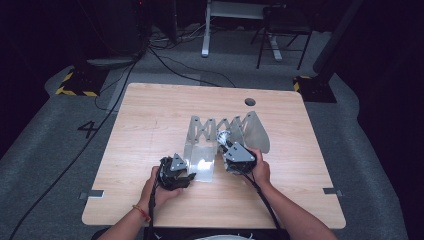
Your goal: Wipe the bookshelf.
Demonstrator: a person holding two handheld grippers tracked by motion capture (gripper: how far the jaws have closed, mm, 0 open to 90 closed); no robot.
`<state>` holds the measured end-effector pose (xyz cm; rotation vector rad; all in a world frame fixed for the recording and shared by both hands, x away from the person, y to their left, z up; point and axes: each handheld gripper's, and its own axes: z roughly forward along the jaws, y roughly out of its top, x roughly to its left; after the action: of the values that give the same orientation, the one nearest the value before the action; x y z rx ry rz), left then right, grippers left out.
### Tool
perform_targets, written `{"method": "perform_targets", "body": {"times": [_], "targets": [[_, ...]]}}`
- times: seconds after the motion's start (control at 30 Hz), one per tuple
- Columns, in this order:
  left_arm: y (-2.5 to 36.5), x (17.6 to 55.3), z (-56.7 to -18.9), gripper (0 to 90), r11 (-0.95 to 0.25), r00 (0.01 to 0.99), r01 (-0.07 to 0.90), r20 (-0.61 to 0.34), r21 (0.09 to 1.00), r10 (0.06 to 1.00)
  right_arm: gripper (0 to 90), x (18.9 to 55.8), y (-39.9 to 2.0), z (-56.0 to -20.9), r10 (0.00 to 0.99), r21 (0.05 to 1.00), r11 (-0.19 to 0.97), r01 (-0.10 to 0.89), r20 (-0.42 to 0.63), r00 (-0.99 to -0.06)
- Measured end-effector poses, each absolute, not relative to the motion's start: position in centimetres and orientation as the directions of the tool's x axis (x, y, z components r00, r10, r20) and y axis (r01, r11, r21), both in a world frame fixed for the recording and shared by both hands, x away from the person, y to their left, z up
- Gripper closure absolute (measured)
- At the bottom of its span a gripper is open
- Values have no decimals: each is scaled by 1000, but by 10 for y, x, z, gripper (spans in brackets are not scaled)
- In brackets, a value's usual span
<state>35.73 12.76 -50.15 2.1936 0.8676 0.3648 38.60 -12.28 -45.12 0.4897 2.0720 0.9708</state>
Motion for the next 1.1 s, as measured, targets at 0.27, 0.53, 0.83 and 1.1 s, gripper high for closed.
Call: {"method": "perform_targets", "body": {"times": [0.27, 0.53, 0.83, 1.1], "targets": [[128, 357, -501, 523, -502, 731, 472, -3, 725, 682, 813, 378, -131, -426, 608, 767, 640, -51, -546, -577], [128, 357, -502, 523, -500, 731, 473, -6, 726, 682, 813, 381, -141, -387, 652, 800, 592, -97, -546, -526], [128, 357, -501, 523, -500, 731, 476, -10, 724, 682, 813, 385, -152, -366, 705, 847, 525, -85, -489, -514], [128, 357, -502, 523, -499, 731, 475, -10, 725, 683, 813, 381, -138, -391, 647, 817, 573, -61, -497, -578]]}}
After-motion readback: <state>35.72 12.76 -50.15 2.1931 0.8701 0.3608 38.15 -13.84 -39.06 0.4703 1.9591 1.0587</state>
